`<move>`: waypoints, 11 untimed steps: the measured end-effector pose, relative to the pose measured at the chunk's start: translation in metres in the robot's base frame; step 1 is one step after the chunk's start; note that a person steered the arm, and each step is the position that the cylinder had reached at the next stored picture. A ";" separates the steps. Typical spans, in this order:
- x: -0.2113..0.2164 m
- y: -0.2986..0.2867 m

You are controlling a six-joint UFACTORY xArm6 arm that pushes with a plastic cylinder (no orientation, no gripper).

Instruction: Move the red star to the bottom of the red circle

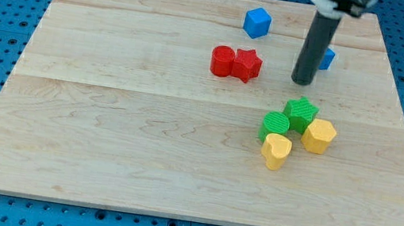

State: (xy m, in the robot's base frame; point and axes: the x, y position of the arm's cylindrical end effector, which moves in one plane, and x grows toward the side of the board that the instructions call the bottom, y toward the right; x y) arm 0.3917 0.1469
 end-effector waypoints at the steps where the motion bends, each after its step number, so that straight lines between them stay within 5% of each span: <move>1: -0.029 0.050; 3: -0.091 -0.064; 5: -0.039 -0.014; 6: -0.018 -0.118; 7: 0.020 -0.159; 8: -0.026 -0.116; 9: 0.003 -0.099; 10: 0.049 -0.154; 11: 0.036 -0.242</move>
